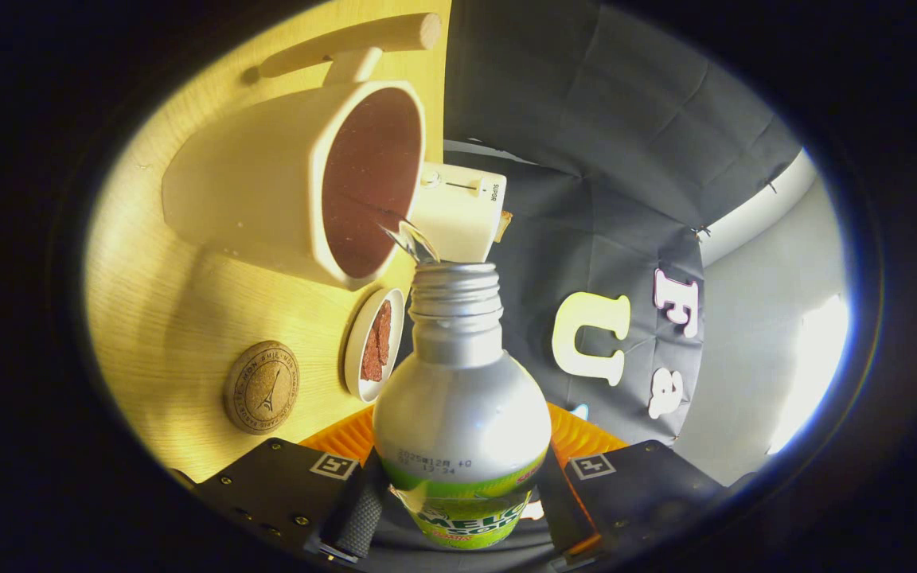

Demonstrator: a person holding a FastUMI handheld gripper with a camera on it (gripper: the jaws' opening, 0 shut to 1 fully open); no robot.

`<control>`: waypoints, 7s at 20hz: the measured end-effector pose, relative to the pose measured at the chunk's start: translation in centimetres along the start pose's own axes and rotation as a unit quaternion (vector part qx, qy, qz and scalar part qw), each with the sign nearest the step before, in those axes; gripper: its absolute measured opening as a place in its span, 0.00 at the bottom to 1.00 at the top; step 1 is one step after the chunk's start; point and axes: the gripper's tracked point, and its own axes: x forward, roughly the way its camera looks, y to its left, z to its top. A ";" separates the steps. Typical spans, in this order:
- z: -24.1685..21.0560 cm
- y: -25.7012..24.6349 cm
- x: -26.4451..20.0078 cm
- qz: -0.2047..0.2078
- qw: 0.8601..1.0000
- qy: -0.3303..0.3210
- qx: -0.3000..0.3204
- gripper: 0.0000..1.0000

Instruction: Take the bottle from table, then pour the juice into the cup, finally place the bottle on the coaster

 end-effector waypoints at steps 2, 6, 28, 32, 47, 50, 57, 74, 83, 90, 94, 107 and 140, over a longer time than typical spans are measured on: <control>0.1 -0.1 0.2 0.001 1.000 -0.001 -0.002 0.81; 0.0 -0.2 -0.1 -0.002 1.000 -0.003 -0.011 0.81; 0.4 -1.8 0.2 -0.003 0.997 -0.008 -0.082 0.81; 1.1 -1.6 -0.1 -0.002 0.996 -0.013 -0.087 0.81; 1.0 -1.0 0.5 0.011 0.988 -0.013 -0.152 0.81; 1.1 -1.0 0.5 0.011 0.985 -0.014 -0.169 0.81; 1.1 -1.7 0.7 0.008 0.980 -0.016 -0.197 0.81; 1.3 -1.8 0.7 0.012 0.973 -0.022 -0.230 0.81; 1.6 -1.7 0.8 0.014 0.971 -0.029 -0.238 0.81; 1.6 -1.5 0.7 0.019 0.972 -0.030 -0.232 0.81; 1.7 -1.3 0.6 0.021 0.972 -0.032 -0.231 0.81; 1.2 -0.1 0.2 0.056 0.982 -0.028 -0.177 0.81; -1.4 2.1 -1.2 0.035 0.973 0.006 0.230 0.81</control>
